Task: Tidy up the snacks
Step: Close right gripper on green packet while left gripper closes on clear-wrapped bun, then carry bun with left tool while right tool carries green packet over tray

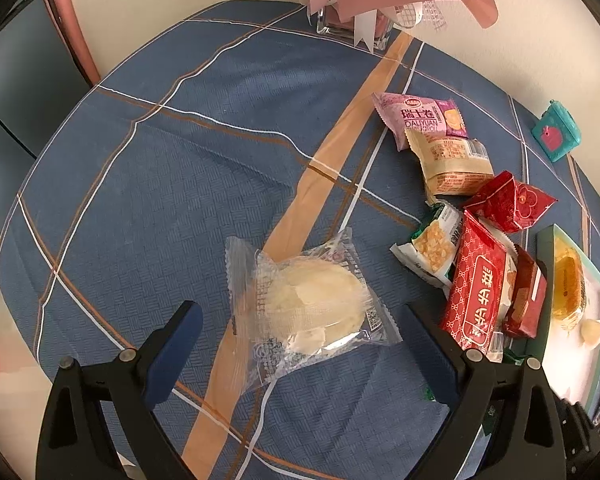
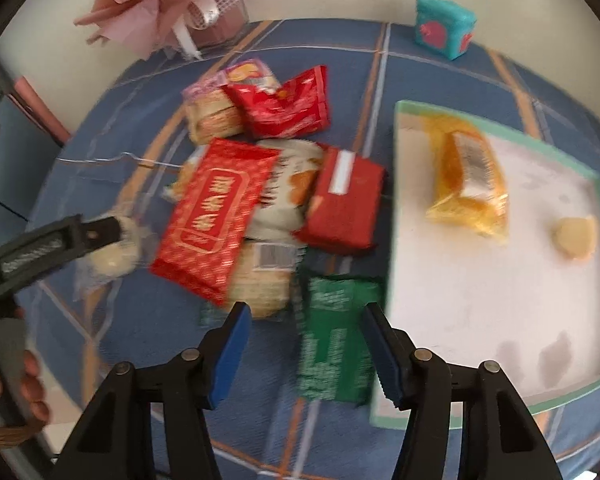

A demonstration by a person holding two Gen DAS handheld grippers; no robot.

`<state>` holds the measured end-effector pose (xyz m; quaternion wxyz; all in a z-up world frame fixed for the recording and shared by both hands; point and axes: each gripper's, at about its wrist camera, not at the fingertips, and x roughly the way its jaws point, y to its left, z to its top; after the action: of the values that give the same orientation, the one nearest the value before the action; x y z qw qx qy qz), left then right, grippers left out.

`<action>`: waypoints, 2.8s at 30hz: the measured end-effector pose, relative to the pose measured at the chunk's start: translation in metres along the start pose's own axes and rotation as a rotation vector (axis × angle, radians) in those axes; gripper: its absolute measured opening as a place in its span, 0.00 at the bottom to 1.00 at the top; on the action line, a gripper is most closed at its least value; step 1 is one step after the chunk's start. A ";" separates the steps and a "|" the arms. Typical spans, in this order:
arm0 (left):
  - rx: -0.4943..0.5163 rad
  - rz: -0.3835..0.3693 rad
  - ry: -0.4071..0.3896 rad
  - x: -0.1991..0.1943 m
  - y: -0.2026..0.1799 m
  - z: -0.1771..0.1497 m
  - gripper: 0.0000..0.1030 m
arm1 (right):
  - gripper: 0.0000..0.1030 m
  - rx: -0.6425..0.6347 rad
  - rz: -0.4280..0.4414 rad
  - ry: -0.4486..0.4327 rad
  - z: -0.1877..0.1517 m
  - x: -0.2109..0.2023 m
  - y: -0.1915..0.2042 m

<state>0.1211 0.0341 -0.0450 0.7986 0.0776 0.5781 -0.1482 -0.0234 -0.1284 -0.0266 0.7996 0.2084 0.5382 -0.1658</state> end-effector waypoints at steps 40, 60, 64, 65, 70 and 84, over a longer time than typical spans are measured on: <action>-0.061 -0.054 0.069 0.039 0.007 0.008 0.68 | 0.42 -0.003 0.011 0.079 -0.010 0.032 0.003; -0.064 -0.078 -0.070 -0.016 0.001 0.006 0.62 | 0.41 0.042 0.111 -0.032 -0.002 -0.017 -0.015; -0.058 -0.069 -0.110 -0.030 -0.004 0.008 0.62 | 0.41 0.061 0.127 -0.082 -0.002 -0.034 -0.018; -0.058 -0.069 -0.118 -0.032 -0.005 0.007 0.62 | 0.41 0.065 0.132 -0.092 -0.002 -0.039 -0.020; -0.040 -0.068 -0.132 -0.038 -0.018 0.005 0.62 | 0.41 0.079 0.136 -0.103 -0.002 -0.046 -0.032; 0.190 -0.128 -0.114 -0.048 -0.138 -0.031 0.62 | 0.41 0.234 0.057 -0.111 -0.006 -0.054 -0.109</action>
<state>0.0341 -0.0795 -0.0034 0.8081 0.1073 0.5191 -0.2569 -0.1011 -0.2171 0.0050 0.8028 0.3058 0.4639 -0.2162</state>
